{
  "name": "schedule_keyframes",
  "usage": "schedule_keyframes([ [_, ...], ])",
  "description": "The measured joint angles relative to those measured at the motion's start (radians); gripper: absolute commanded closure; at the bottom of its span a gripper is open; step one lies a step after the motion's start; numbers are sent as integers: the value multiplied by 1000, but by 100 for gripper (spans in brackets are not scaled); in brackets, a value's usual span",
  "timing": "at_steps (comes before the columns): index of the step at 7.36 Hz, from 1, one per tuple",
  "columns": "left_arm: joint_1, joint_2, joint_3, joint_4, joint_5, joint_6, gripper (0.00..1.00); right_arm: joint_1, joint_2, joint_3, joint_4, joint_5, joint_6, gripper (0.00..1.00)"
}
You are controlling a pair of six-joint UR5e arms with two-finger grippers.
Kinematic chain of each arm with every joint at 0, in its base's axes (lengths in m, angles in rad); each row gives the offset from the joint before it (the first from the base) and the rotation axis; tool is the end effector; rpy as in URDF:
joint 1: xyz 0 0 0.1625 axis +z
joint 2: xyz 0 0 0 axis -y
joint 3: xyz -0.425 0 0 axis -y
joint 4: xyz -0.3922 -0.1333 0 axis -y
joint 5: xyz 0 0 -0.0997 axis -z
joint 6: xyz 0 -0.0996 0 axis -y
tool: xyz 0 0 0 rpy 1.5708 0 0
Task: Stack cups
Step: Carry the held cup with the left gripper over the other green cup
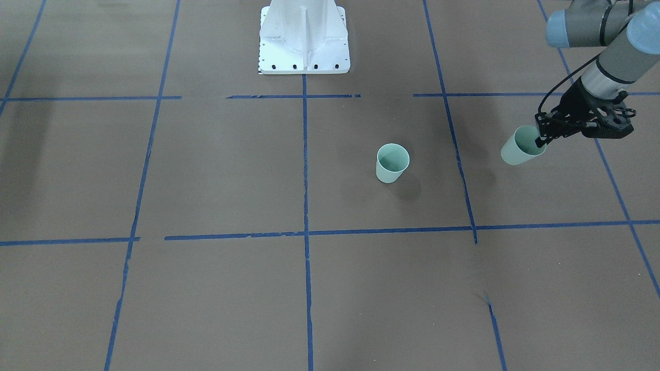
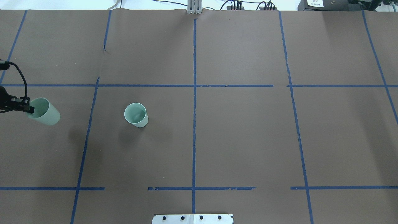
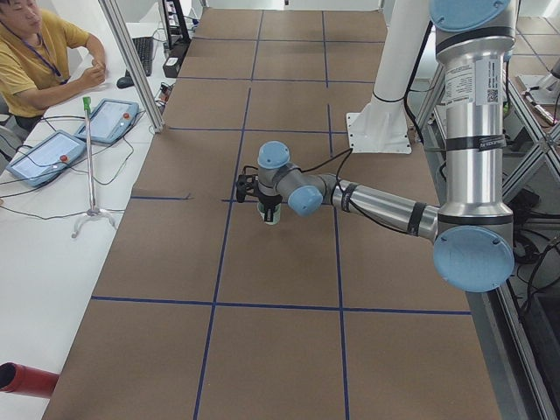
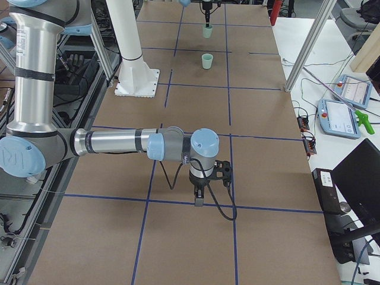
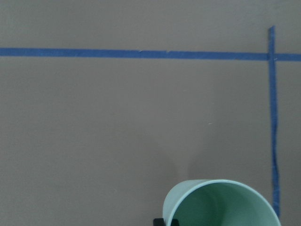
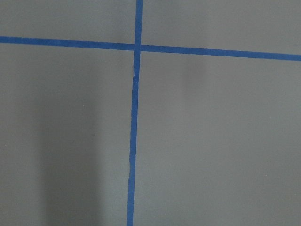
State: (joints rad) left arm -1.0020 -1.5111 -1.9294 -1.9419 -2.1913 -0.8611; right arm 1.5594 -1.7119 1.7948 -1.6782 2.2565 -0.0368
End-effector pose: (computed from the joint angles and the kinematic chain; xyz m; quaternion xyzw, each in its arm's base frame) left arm 0.1939 -0.4433 0.4729 0.0474 0.4230 -0.0317 0.9043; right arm 0.0653 -0.4296 0.6303 -0.0073 -0.3363 -0.0186 0.9416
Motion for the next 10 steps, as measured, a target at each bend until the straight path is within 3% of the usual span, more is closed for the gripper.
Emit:
schedule_keyframes([
  [2, 3, -191, -71, 225, 28, -150, 100, 0, 0, 0, 0, 0, 0, 0],
  [4, 85, -352, -80, 345, 75, -342, 100, -1, 0, 0, 0, 0, 0, 0],
  [7, 230, -447, -71, 379, 160, -552, 100, 0, 0, 0, 0, 0, 0, 0],
  [10, 281, -493, -33, 403, 212, -613, 100, 0, 0, 0, 0, 0, 0, 0],
])
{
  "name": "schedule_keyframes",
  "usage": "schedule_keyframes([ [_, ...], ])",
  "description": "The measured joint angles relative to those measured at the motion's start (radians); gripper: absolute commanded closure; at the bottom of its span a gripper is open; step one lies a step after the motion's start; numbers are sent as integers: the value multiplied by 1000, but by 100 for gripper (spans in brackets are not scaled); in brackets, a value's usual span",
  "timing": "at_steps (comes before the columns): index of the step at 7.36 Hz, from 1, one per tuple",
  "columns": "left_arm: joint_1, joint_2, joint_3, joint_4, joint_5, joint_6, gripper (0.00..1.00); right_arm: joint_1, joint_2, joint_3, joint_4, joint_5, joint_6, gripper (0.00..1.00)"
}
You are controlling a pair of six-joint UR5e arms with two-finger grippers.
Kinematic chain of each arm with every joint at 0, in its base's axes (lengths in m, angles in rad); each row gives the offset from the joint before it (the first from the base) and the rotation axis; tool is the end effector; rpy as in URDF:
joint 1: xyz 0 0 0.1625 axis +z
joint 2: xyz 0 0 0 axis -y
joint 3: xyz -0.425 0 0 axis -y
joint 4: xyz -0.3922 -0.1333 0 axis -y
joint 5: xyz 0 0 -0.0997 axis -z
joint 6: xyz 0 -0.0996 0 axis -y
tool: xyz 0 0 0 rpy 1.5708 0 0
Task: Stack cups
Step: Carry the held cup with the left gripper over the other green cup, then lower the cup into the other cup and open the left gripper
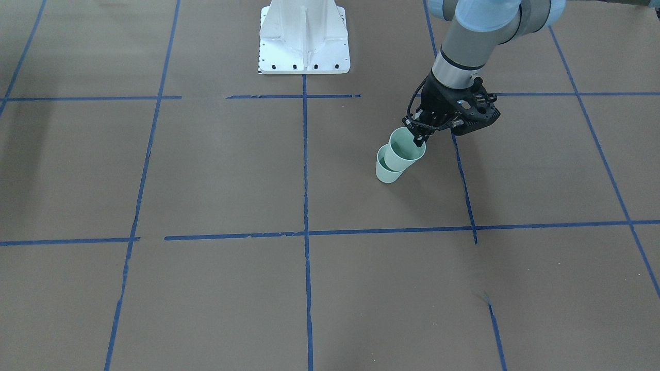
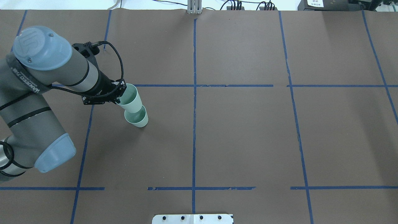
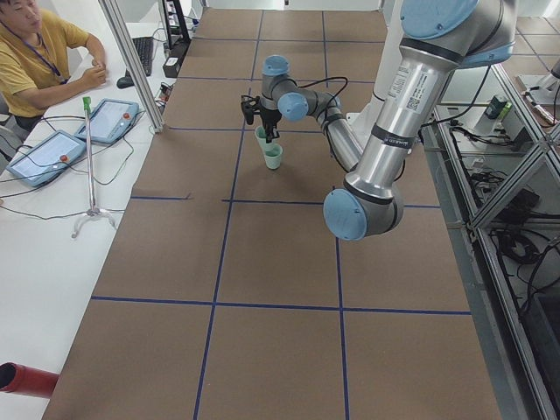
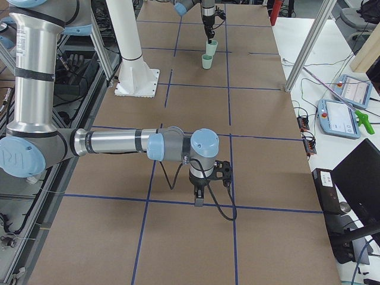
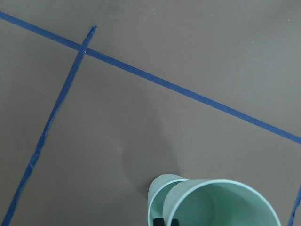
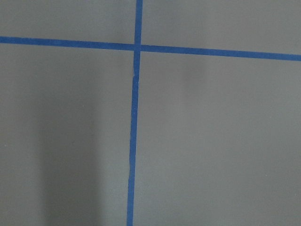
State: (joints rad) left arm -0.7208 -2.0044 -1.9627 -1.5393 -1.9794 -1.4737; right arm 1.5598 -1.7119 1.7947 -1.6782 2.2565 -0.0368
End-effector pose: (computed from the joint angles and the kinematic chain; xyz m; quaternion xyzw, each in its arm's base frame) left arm 0.3736 -0.4530 0.2529 -0.0211 0.4218 -0.2024 0.8836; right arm 0.0655 -0.4296 0.6304 -0.0072 -0.3363 -0.0184 0.9416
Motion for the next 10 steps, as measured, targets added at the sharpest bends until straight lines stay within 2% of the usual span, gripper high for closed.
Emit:
schedule_keyframes([
  [3, 21, 0, 10, 2, 7, -3, 100, -1, 0, 0, 0, 0, 0, 0],
  [4, 33, 1, 12, 1, 7, -4, 90, -1, 0, 0, 0, 0, 0, 0],
  [5, 41, 2, 15, 1, 8, -4, 2, -1, 0, 0, 0, 0, 0, 0],
  [10, 43, 23, 14, -7, 1, -17, 0, 0, 0, 0, 0, 0, 0, 0],
])
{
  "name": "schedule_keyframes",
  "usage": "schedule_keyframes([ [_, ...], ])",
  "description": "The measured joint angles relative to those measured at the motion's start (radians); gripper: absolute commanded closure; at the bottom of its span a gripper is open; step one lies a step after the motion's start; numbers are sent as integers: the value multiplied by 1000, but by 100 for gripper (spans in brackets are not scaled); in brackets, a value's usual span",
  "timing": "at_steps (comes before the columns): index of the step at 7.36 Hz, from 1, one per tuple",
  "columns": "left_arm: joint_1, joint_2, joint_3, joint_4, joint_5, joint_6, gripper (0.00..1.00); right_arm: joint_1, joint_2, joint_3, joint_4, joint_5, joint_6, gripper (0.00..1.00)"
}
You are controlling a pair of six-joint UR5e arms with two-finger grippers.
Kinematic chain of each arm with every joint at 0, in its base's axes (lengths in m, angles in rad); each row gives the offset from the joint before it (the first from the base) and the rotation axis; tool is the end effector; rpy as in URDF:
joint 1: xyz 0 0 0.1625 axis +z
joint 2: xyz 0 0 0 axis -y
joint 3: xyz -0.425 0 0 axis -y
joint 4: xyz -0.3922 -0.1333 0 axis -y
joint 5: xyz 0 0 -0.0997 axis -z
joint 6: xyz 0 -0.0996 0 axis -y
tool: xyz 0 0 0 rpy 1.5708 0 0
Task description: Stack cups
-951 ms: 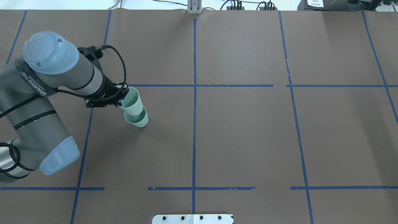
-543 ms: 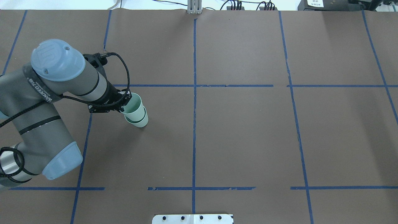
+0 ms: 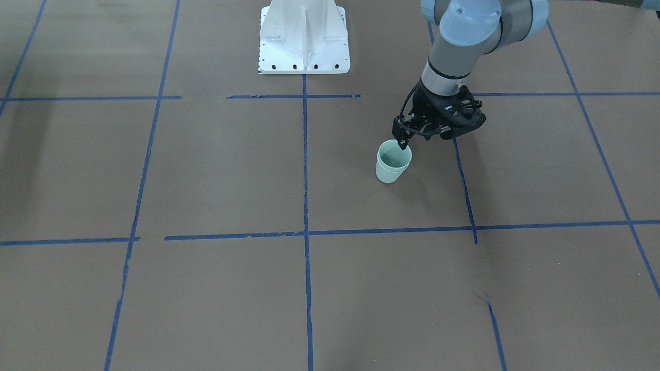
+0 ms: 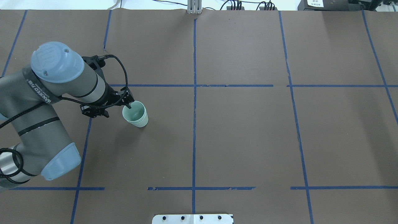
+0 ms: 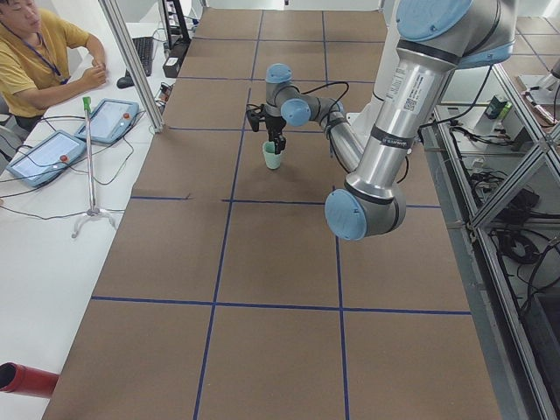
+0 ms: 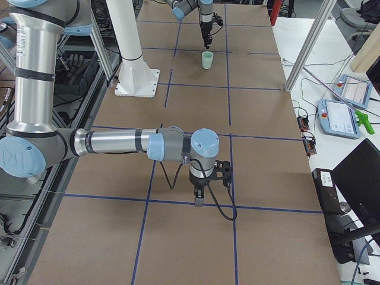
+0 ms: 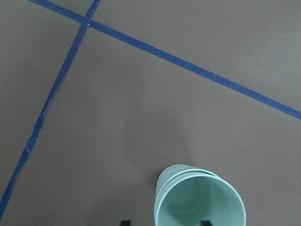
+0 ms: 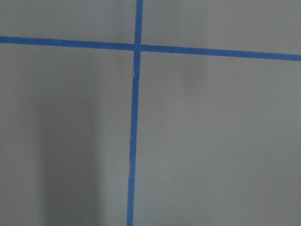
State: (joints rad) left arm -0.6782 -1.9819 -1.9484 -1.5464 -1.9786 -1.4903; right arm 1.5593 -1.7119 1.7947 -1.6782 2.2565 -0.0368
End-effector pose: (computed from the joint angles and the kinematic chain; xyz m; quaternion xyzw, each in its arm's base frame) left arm 0.3940 -0.4379 0.2709 -0.0393 0.4088 -0.1954 0.8906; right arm 0.0653 -0.4296 0.6304 -0.0073 -0.3363 -0.0186 0.9416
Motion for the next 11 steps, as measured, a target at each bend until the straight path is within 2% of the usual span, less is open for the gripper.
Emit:
schedule_keyframes([
  [2, -18, 51, -55, -2, -28, 110, 0, 0, 0, 0, 0, 0, 0, 0],
  [3, -57, 107, -87, -3, -81, 228, 0, 0, 0, 0, 0, 0, 0, 0],
  [4, -122, 175, -107, -4, -127, 388, 0, 0, 0, 0, 0, 0, 0, 0],
  [6, -294, 338, -106, -3, -193, 833, 0, 0, 0, 0, 0, 0, 0, 0],
  [8, -539, 483, -34, -2, -230, 1337, 0, 1, 0, 0, 0, 0, 0, 0],
  [9, -683, 522, 32, -1, -235, 1525, 0, 0, 0, 0, 0, 0, 0, 0],
  [11, -877, 568, 145, -3, -237, 1710, 0, 0, 0, 0, 0, 0, 0, 0],
])
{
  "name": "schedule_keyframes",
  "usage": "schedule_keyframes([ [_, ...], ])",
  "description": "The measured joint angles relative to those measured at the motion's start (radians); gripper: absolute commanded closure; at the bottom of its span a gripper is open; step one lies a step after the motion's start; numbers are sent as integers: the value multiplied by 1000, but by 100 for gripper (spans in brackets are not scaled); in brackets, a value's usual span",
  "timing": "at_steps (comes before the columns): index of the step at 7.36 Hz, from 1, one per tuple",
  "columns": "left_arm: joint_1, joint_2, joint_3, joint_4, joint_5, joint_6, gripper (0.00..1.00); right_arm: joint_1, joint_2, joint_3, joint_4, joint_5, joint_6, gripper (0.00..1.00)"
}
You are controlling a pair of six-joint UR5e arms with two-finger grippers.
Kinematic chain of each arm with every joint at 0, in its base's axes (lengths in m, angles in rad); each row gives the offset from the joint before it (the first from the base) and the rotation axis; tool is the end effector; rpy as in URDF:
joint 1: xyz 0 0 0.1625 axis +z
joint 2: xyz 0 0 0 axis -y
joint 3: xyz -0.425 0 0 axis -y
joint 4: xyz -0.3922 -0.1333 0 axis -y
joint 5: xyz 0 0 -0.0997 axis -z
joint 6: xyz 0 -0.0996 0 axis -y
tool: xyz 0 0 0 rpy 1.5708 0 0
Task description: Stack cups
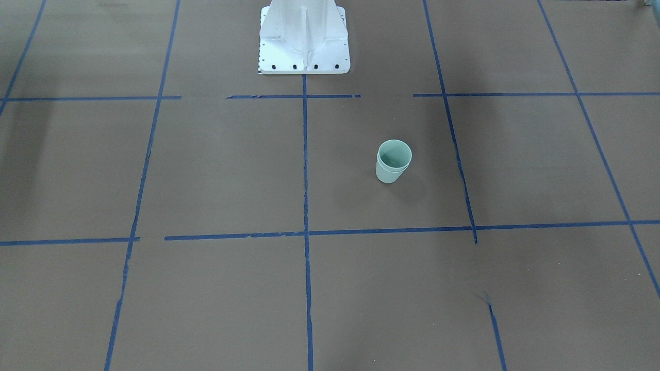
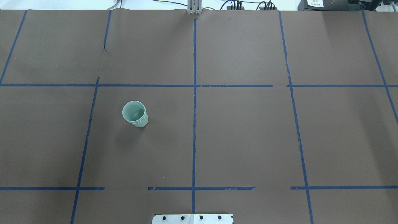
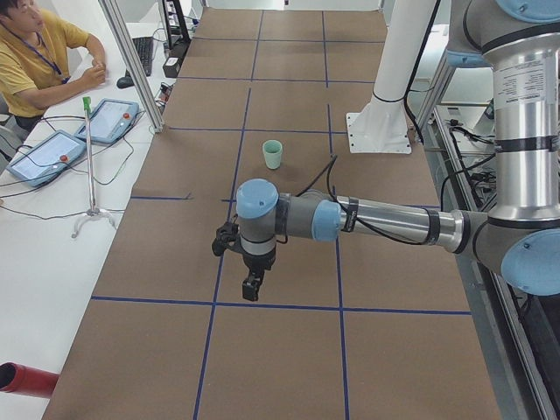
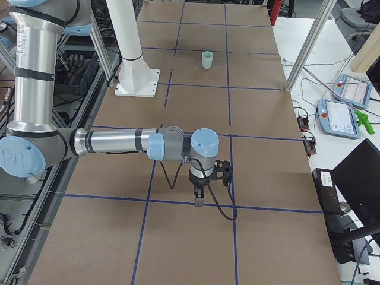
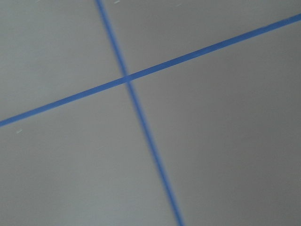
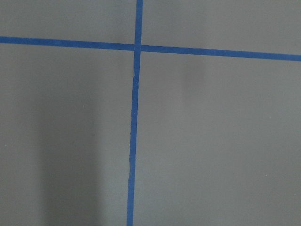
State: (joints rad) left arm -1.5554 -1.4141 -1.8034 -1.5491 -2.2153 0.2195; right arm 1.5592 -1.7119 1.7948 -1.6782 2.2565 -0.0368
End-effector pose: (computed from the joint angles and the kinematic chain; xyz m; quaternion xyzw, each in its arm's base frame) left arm -0.0669 -0.4297 0.6267 0.0578 0.3123 0.1196 0.9406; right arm 0.0653 -0.4296 0.6303 -0.0073 -0.3363 -0.0187 0.9416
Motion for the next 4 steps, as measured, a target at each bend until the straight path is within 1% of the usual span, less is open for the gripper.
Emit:
schedule_keyframes([
  [2, -54, 24, 31, 0, -1, 39, 0, 0, 0, 0, 0, 0, 0, 0],
  [4, -59, 24, 36, 2, -6, 24, 0, 0, 0, 0, 0, 0, 0, 0],
])
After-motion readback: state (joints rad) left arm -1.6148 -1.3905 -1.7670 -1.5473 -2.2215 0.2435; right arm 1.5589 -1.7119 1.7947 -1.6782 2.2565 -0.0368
